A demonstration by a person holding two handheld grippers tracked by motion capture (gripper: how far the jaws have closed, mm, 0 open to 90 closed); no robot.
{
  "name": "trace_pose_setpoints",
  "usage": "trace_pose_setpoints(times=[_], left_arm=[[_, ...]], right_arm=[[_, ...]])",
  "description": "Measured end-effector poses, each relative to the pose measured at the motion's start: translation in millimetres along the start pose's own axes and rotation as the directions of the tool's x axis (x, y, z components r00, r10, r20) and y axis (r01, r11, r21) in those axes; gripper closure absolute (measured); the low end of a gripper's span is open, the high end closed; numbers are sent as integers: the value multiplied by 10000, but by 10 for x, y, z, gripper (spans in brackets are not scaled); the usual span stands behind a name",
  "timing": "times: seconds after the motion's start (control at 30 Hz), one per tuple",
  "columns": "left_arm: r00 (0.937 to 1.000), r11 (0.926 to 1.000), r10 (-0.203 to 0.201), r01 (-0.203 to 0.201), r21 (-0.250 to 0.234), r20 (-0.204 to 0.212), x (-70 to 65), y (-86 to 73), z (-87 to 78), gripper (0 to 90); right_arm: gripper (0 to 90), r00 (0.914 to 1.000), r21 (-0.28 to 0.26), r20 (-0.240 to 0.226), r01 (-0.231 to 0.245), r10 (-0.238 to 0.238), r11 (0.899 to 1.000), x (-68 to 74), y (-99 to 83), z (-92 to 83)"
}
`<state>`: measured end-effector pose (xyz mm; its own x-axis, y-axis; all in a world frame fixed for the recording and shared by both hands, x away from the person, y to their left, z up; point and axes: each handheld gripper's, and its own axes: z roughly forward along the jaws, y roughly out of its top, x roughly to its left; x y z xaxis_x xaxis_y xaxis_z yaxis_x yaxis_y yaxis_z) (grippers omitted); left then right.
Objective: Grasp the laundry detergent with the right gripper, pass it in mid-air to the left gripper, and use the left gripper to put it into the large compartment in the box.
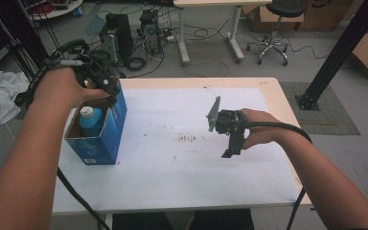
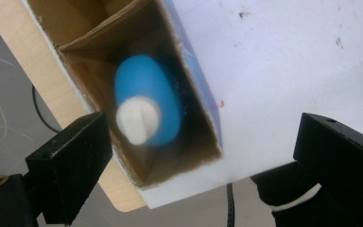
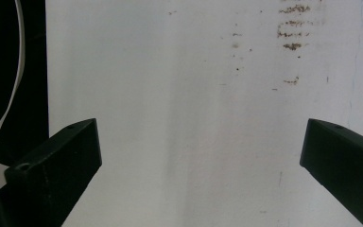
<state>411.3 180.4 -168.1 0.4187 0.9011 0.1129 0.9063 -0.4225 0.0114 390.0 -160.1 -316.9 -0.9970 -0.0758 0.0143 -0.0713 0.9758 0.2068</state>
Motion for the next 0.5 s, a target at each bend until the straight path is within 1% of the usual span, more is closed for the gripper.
trace_pose_setpoints(times=[0.07,0.13,0.17,0.2,0.23,0.27,0.3,0.33,0.4,0.43,0.47,0.5], left_arm=[[9998,9997,213,-213,-124,-21,-55,-3,-49,57],[9986,9985,535,-534,-136,45,-112,-4,-85,56],[9969,9969,783,-783,-53,34,-156,-3,-98,51],[9958,9958,920,-919,-37,24,-185,-3,-105,42],[9929,9929,1192,-1192,-48,27,-220,-2,-115,36],[9904,9905,1377,-1376,-69,121,-259,-4,-123,31],[9862,9868,1617,-1613,-141,364,-304,-6,-127,21],[9829,9840,1782,-1777,-141,474,-334,-6,-132,16],[9730,9750,2223,-2214,-203,619,-413,-4,-131,8],[9675,9698,2439,-2433,-172,668,-453,-3,-129,4],[9588,9612,2758,-2755,-140,685,-495,2,-127,4],[9534,9558,2940,-2938,-136,671,-521,4,-128,4]], right_arm=[[0,10000,21,2,-10,10,10000,-3,0,-2],[0,10000,25,9,1,-1,10000,-6,1,-11],[0,10000,25,8,0,-1,10000,-6,2,-14],[0,10000,31,14,-20,20,10000,-4,4,-20],[0,10000,16,28,-10,10,10000,-4,5,-24],[0,10000,17,20,-1,1,10000,-4,6,-28],[0,10000,10,28,14,-14,10000,-4,6,-32],[0,10000,16,46,5,-5,10000,-4,5,-37],[0,10000,7,33,-46,46,10000,-6,2,-44],[0,10000,9,53,-30,30,10000,-8,-1,-47],[0,10000,26,51,-42,42,10000,-8,-3,-50],[0,10000,41,34,-61,61,10000,-7,-4,-55]])
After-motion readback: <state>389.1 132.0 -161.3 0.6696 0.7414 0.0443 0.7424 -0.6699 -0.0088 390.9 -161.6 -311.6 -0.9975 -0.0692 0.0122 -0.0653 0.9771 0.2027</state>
